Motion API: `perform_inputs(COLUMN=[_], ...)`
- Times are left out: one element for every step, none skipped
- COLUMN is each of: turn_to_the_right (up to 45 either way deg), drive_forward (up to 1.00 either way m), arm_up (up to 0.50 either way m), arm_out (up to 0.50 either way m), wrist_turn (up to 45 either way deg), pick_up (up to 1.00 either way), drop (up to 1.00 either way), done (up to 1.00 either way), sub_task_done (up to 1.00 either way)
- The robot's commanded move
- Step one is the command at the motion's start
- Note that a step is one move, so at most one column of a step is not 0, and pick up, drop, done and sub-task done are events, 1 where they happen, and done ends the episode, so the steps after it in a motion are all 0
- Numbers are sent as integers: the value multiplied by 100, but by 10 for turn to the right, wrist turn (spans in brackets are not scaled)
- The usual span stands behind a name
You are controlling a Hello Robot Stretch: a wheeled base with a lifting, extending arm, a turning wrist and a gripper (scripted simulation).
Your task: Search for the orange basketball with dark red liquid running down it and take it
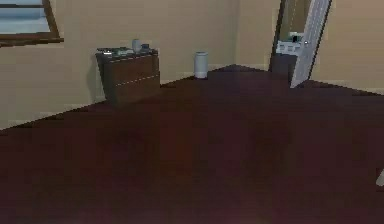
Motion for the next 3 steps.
perform_inputs(turn_to_the_right=[450,0,-450], drive_forward=[0,5,0], arm_up=[0,0,0], arm_out=[0,0,0], wrist_turn=[0,0,0], pick_up=[0,0,0], drop=[0,0,0], done=[0,0,0], sub_task_done=[0,0,0])
